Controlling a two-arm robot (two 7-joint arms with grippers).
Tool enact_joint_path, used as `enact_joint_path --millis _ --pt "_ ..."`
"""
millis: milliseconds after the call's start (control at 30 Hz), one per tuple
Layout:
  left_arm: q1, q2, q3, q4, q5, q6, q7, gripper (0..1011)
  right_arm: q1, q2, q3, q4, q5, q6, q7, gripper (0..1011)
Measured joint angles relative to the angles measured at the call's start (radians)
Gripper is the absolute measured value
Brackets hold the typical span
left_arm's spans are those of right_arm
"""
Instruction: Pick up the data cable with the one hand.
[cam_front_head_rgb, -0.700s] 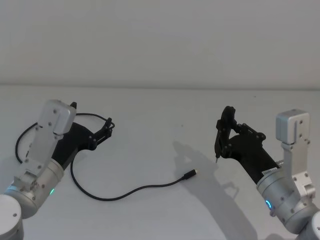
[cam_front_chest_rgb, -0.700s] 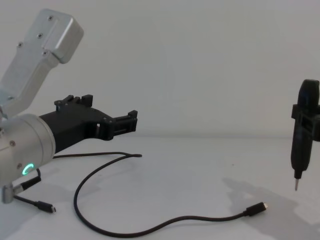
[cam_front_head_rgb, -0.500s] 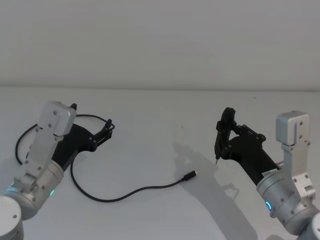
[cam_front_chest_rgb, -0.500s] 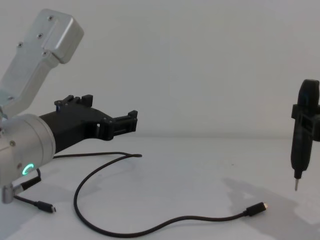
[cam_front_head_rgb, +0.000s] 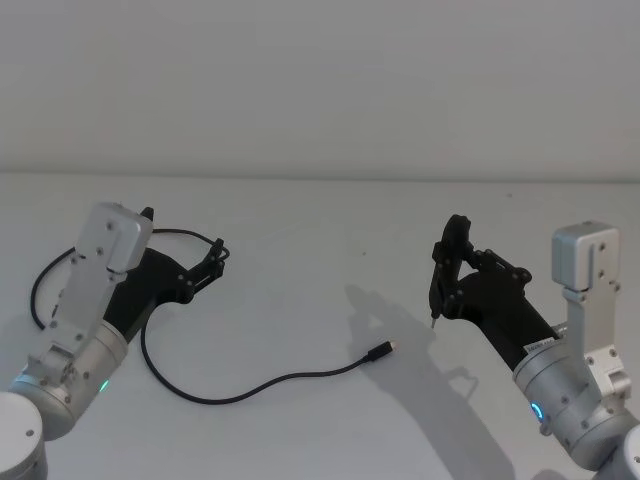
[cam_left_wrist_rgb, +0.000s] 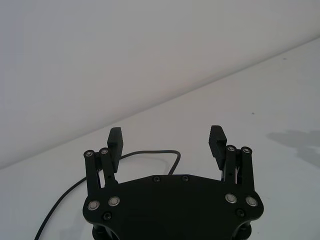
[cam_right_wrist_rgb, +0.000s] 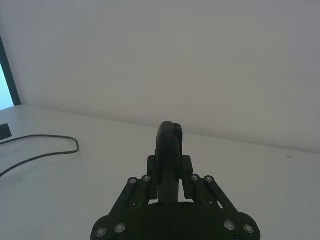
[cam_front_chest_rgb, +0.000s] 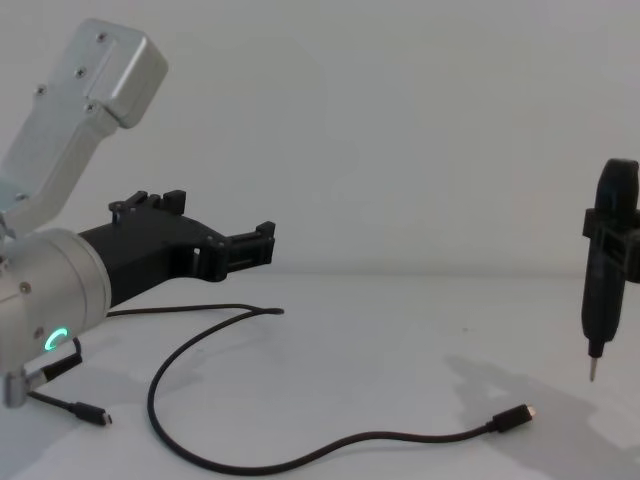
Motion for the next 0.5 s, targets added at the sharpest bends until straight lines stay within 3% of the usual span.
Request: enact_joint_path --millis 233,500 --pt "-0.003 -0.001 0.0 0.0 0.0 0.002 -0.003 1001 0.0 0.0 0.0 0.0 0.0 0.0 0.0 274" --pt "-0.024 -0.005 0.012 -0.002 -0.016 0.025 -0.052 1001 0.0 0.0 0.0 0.0 0.0 0.0 0.0 275"
